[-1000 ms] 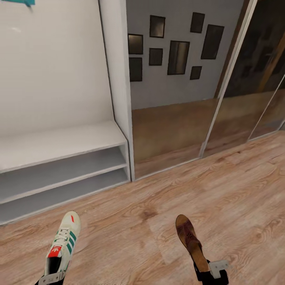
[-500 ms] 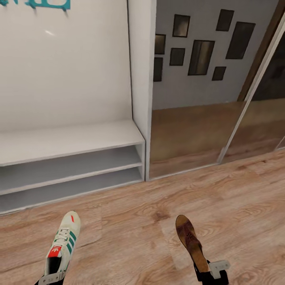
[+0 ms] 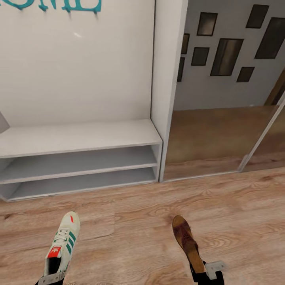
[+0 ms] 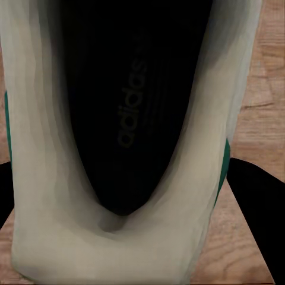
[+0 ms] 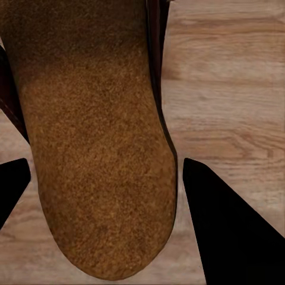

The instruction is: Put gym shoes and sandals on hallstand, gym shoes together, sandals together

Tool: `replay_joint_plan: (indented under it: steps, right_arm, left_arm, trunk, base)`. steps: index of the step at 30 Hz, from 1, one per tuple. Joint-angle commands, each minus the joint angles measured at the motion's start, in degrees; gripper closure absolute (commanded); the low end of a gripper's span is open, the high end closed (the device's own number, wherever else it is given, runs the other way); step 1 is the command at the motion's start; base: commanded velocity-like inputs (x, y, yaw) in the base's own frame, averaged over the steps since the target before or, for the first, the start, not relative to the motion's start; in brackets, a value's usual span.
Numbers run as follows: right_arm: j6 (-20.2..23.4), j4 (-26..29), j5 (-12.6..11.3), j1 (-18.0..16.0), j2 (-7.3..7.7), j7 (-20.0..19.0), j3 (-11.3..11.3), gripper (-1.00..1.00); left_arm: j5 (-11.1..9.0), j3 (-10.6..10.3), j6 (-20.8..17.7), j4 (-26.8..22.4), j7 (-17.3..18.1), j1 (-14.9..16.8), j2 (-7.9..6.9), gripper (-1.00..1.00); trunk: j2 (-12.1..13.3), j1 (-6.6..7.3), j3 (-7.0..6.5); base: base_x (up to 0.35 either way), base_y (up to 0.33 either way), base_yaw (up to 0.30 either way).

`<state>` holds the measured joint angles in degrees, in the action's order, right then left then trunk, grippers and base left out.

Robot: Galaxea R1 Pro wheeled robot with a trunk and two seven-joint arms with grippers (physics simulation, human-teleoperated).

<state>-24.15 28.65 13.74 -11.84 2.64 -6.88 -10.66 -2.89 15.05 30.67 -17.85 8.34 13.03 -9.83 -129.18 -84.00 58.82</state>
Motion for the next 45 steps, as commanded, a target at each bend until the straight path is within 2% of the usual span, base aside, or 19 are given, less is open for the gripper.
replay_joint_plan:
  steps: [1, 6, 9, 10, 14, 17, 45]
  right_arm:
    - [-0.2, 0.0, 0.2, 0.0, -0.19, -0.5, -0.5, 1.00]
    - [-0.2, 0.0, 0.2, 0.0, -0.41, -0.5, -0.7, 1.00]
    - [-0.2, 0.0, 0.2, 0.0, -0.44, -0.5, -0.7, 1.00]
    - [-0.2, 0.0, 0.2, 0.0, -0.44, -0.5, -0.7, 1.00]
    - [-0.2, -0.1, 0.2, 0.0, -0.45, -0.6, -0.5, 1.00]
    - [-0.2, -0.1, 0.2, 0.0, -0.45, -0.6, -0.5, 1.00]
    - [-0.2, -0.1, 0.3, 0.0, -0.45, -0.6, -0.4, 1.00]
  left_arm:
    - [-0.3, 0.4, 0.1, 0.3, 0.6, 0.1, 0.04, 1.00]
    - [-0.3, 0.5, 0.1, 1.3, -0.9, 0.1, 0.07, 1.00]
    - [-0.3, 0.4, 0.3, 1.5, -5.2, 0.1, 0.07, 1.00]
    - [-0.2, 0.3, 0.3, 1.6, -5.4, 0.1, 0.07, 1.00]
    - [0.3, -0.1, 0.3, 3.2, -5.6, 0.1, 1.02, 1.00]
    - [0.3, -0.2, 0.4, 3.4, -5.6, 0.1, 1.15, 1.00]
    - [0.5, -0.2, 0.3, 3.5, -5.6, 0.1, 1.30, 1.00]
  trunk:
    - [0.0, 0.01, 0.06]
    - [0.0, 0.01, 0.18]
    - [0.0, 0.01, 0.27]
    - [0.0, 0.01, 0.30]
    - [0.0, 0.01, 0.44]
    - [0.0, 0.01, 0.55]
    - [0.0, 0.01, 1.58]
  base:
    - [0.000, 0.000, 0.281]
    - [0.000, 0.000, 0.281]
    - [0.000, 0.000, 0.281]
    - [0.000, 0.000, 0.280]
    - [0.000, 0.000, 0.280]
    - [0.000, 0.000, 0.280]
    - [0.000, 0.000, 0.279]
